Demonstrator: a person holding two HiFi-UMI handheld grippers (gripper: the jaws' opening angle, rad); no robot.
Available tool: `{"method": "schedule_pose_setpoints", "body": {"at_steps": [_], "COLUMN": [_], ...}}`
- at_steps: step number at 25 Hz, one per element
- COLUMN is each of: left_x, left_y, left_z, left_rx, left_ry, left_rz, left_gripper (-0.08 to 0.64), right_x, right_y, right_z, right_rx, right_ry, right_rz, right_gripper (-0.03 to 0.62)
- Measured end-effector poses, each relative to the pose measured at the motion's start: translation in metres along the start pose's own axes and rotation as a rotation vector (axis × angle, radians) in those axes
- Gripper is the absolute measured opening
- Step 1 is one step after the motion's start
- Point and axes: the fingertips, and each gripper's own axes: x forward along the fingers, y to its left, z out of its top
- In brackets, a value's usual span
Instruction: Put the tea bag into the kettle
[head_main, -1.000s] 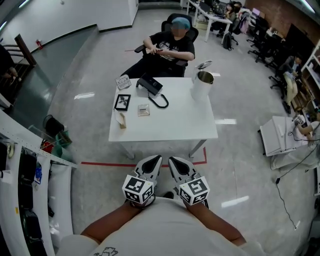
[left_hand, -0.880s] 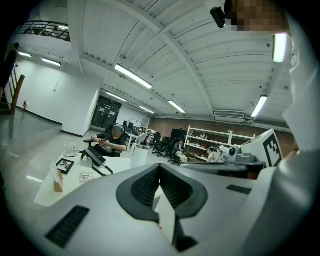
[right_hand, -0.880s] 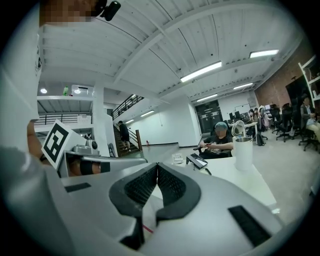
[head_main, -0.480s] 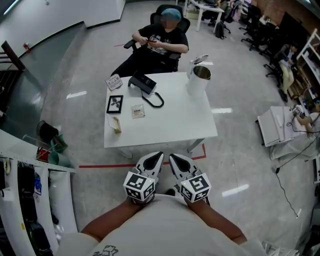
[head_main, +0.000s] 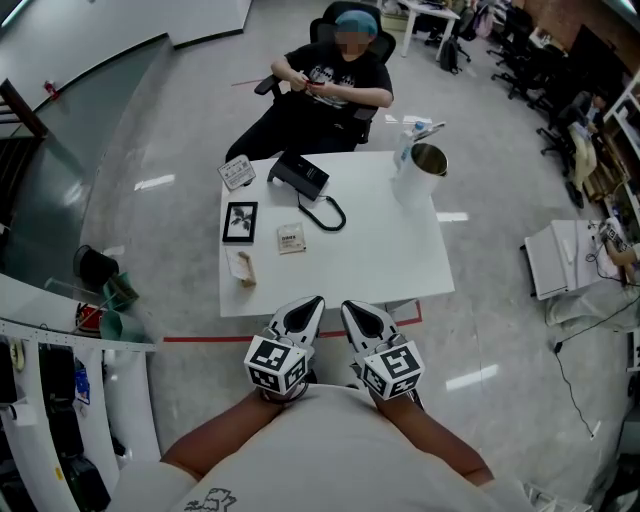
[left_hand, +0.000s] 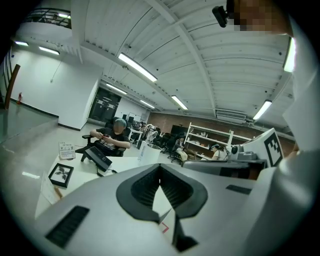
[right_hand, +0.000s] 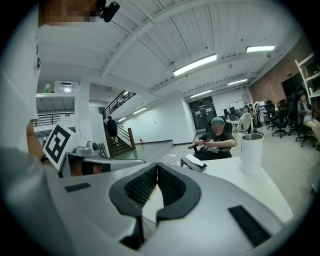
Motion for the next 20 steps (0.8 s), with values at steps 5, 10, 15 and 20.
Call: {"method": "schedule_pose_setpoints", "body": {"at_steps": [5, 10, 15, 20], "left_x": [0.009, 0.017, 0.019, 0.020], "left_y": [0.057, 0.104, 0.142, 0.164], "left_z": [0.016, 0.029, 0.040, 0.042], "left_rx": [-0.015, -0.026, -0.034, -0.043], "left_ry": [0.003, 0.005, 0.007, 0.006], "left_rz": [0.014, 0.000, -0.012, -0.002], "left_gripper": [0.009, 0.009, 0.009, 0.009], "right_x": [0.055, 0.108, 0.146, 0.166], "right_y": [0.000, 0.010, 0.013, 0.018], "right_z": [0.010, 0.016, 0.022, 0.020], "right_rx": [0.001, -0.008, -0.003, -0.003], "right_ry": [0.011, 0.025, 0.032, 0.054], "right_rz": [0.002, 0.018, 0.004, 0.012], "right_gripper": [0.011, 0.011, 0.012, 0.012]}}
